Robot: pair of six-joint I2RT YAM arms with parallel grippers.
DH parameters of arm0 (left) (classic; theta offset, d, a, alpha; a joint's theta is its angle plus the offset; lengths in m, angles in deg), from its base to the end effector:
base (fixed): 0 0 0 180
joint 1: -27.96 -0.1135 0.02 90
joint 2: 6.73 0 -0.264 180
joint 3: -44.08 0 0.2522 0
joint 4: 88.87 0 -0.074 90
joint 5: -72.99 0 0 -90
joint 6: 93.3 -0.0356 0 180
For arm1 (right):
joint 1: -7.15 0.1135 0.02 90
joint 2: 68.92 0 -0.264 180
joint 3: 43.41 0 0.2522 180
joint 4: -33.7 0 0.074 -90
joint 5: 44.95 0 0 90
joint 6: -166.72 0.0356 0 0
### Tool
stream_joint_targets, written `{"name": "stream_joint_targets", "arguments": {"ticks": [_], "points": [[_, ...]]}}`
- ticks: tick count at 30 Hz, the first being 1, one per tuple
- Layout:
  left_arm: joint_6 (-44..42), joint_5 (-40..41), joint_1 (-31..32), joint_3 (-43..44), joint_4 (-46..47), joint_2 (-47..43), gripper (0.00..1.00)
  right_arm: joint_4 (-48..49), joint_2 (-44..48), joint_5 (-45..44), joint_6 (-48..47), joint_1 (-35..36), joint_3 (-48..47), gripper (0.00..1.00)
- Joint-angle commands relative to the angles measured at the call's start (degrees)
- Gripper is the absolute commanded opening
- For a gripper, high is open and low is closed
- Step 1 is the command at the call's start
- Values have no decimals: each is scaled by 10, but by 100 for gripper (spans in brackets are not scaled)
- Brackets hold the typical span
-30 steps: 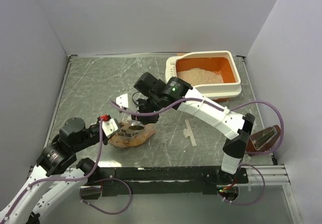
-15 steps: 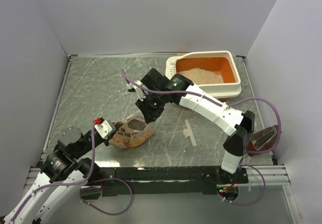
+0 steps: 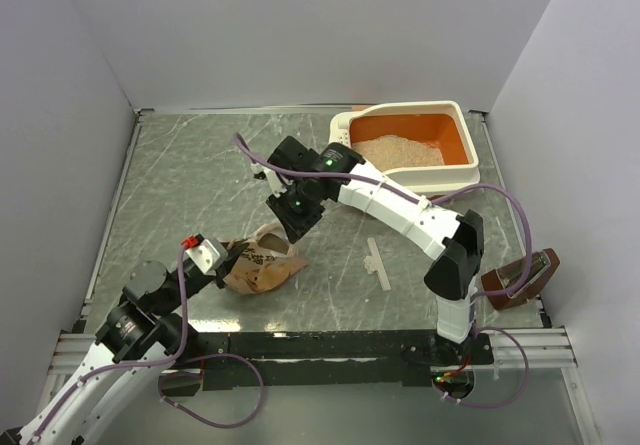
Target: Fill the litter box with clean litter
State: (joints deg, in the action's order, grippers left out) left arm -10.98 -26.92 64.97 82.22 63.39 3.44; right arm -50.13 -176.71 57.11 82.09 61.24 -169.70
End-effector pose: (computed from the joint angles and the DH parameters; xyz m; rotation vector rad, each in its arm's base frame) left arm 0.0697 -0.0602 0.2788 0.7307 1.4146 -0.5362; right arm 0.2199 0.3164 0.3460 -1.2212 2.5394 0.5639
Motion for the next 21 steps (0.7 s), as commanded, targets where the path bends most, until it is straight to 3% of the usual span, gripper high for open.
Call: {"name": "stream_joint_targets", "arguments": {"ticks": [1,12,21], "points": [[19,13,3,7,89,-32,1,-25,-36,-78,14,-17,42,0],[18,20,3,-3,87,-52,1,97,-60,88,3,-32,146,0],[14,19,2,-7,89,-63,1,316,-19,255,61,-53,309,0]]}}
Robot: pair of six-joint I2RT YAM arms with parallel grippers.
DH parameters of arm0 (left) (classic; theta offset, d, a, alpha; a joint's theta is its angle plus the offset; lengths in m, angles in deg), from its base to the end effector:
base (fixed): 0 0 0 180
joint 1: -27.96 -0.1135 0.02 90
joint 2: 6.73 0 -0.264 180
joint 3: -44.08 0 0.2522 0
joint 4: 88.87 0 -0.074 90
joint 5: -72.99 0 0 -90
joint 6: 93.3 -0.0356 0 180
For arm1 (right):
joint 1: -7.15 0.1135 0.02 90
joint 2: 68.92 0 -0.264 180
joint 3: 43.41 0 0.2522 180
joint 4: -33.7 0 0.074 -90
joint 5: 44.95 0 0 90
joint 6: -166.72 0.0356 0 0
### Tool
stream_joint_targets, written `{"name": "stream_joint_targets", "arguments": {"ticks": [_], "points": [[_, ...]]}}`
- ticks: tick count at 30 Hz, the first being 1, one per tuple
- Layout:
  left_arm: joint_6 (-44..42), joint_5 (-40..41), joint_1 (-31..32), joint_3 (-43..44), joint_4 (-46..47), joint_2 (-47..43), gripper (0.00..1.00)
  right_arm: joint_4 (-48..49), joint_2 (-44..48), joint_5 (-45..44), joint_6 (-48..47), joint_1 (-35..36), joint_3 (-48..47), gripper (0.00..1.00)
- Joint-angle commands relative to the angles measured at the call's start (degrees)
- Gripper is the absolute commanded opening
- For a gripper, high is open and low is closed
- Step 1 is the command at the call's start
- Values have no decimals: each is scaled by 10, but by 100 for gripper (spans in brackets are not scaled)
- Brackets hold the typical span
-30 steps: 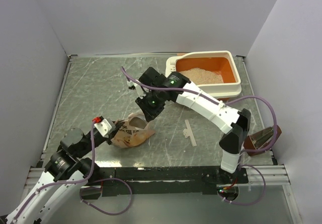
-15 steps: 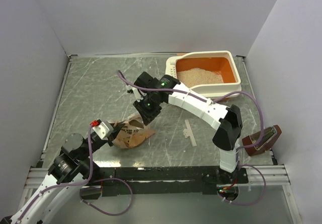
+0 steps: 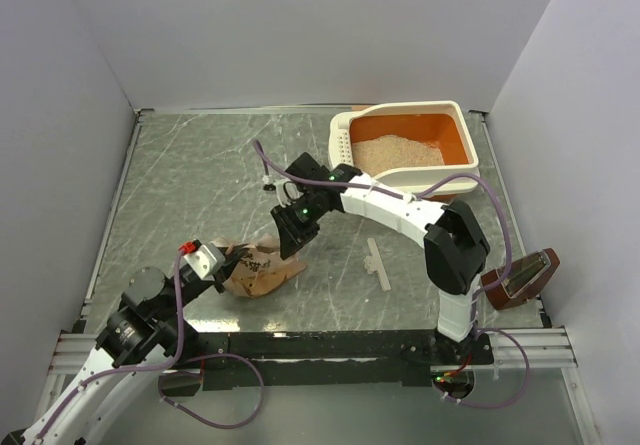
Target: Fill the litter box with clean litter
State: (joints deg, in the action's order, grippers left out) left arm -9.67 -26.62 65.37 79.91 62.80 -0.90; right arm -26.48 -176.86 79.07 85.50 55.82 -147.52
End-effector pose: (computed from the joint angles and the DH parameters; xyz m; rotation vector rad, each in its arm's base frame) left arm 0.0638 -0.0563 0.2696 0.7082 1.3998 -0.5571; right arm 0.2481 0.3123 0.2548 -1.1552 2.5965 1.0749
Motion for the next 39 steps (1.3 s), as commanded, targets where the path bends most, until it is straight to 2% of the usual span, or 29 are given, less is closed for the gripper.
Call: {"name": "stream_joint_targets", "arguments": {"ticks": [1,6,13,19,33,39], "points": [[0,18,-2,16,94,-20,1,104,-6,42,41,-1,117,0],[0,26,-1,16,89,-21,1,263,36,78,95,-2,205,0],[-2,43,-2,18,76,-26,1,488,118,120,221,-11,320,0],[-15,-10,-2,20,61,-13,1,662,193,153,314,-34,416,0],[-30,-95,-1,38,76,101,1,837,276,228,419,-81,543,0],[-32,-145,-1,45,97,144,1,850,306,240,425,-109,586,0]]}}
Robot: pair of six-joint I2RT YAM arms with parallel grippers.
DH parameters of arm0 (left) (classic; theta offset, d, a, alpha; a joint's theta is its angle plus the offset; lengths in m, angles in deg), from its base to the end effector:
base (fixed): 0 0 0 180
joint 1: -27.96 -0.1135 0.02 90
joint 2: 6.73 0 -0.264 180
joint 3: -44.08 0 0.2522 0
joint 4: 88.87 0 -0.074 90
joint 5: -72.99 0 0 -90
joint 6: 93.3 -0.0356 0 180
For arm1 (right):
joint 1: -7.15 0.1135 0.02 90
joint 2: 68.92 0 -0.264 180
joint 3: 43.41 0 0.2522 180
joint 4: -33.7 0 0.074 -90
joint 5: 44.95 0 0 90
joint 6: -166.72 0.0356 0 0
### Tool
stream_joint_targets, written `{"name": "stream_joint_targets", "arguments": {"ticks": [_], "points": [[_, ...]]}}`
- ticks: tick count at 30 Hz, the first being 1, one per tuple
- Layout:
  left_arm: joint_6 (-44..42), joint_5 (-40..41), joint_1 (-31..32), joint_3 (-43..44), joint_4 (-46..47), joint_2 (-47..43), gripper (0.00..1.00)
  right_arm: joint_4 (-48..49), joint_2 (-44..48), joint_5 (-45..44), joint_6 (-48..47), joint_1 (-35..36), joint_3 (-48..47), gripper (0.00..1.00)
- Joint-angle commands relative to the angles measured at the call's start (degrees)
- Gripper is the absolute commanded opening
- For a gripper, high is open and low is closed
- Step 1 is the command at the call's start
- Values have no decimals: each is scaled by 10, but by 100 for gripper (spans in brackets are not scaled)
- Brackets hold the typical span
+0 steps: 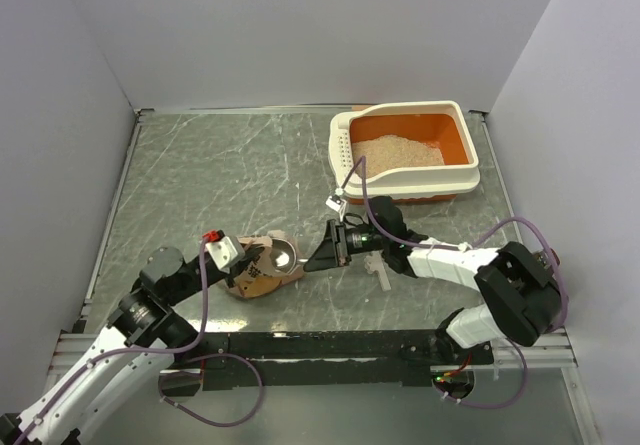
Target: Fill the litter box with clean litter
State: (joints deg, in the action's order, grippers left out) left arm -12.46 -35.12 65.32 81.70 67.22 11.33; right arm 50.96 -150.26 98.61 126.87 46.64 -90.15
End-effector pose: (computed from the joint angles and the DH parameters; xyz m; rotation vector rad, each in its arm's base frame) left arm 0.0840 -0.0781 0.2716 0.8826 1.4312 -0.6327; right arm 0.1968 0.1993 0.2029 -0.5816 2.1659 1.8425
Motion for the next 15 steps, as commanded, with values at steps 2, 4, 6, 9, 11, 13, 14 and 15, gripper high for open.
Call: {"name": "stream_joint_targets", "arguments": {"ticks": [2,4,6,9,11,13,14,15], "points": [[-6,-70,-1,30,58,36,1,61,54,51,7,-24,20,0],[-7,-80,1,34,60,57,1,36,66,52,0,-36,27,0],[-6,-91,3,36,72,69,1,23,84,54,-10,-47,34,0],[-3,-90,14,37,86,94,1,-10,105,56,-20,-58,41,0],[-5,-81,27,41,96,112,1,-34,118,58,-28,-67,46,0],[-6,-62,45,44,98,133,1,-48,125,57,-34,-77,51,0],[-9,-55,52,49,98,140,1,-59,132,59,-41,-80,56,0],[-9,-48,59,51,113,147,1,-62,135,60,-42,-85,61,0]]}}
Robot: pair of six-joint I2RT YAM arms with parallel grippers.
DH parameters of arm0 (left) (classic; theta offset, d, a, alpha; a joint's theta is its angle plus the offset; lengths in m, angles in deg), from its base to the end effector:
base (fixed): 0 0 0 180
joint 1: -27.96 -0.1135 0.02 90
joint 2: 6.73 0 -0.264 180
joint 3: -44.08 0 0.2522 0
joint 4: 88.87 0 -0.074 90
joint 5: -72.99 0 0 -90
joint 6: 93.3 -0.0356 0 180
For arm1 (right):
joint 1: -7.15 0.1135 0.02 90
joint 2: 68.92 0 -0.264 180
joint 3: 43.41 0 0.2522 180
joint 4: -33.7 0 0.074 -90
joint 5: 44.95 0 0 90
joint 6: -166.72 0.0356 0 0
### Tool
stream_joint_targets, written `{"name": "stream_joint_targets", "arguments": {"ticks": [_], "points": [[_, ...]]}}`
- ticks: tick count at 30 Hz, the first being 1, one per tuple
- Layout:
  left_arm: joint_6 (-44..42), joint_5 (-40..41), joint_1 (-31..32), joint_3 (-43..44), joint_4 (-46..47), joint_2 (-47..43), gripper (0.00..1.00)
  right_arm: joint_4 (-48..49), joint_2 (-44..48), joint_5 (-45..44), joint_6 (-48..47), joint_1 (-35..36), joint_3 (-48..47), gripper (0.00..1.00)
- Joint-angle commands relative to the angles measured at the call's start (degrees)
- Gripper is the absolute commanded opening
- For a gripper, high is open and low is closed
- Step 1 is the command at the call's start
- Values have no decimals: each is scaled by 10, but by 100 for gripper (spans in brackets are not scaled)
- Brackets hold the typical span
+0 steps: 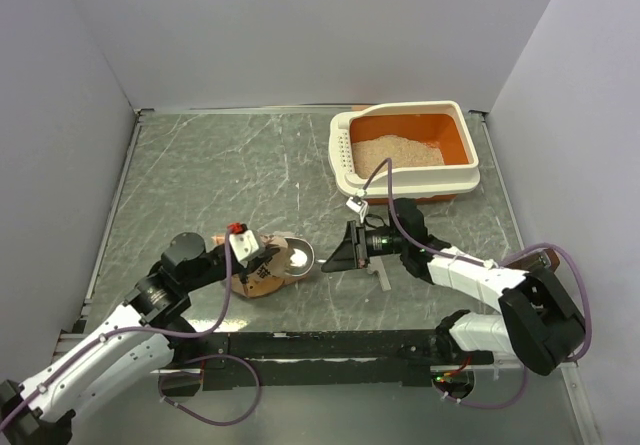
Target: Fill the litter box with clean litter
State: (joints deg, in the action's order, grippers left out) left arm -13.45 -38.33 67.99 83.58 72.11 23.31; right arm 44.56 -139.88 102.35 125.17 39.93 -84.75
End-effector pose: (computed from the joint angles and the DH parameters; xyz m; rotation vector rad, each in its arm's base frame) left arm 0.1034 -0.1038 0.2693 0.9980 1.4721 -0.7024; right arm 0.1867 0.1559 0.2084 -0.5199 2.1587 1.8219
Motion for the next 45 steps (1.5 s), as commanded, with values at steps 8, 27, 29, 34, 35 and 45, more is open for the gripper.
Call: {"name": "stream_joint_targets", "arguments": {"ticks": [8,27,29,34,35,45], "points": [[2,31,87,30,93,48,1,58,42,40,18,-55,82,0],[5,83,121,0,87,34,1,73,217,55,103,-114,195,0],[7,87,122,-3,93,28,1,81,229,56,117,-117,204,0],[9,107,122,-10,98,-1,1,107,255,66,153,-124,226,0],[10,110,123,-12,99,-7,1,104,260,66,155,-125,227,0],[13,139,124,-13,100,-29,1,48,346,45,210,-125,229,0]]}}
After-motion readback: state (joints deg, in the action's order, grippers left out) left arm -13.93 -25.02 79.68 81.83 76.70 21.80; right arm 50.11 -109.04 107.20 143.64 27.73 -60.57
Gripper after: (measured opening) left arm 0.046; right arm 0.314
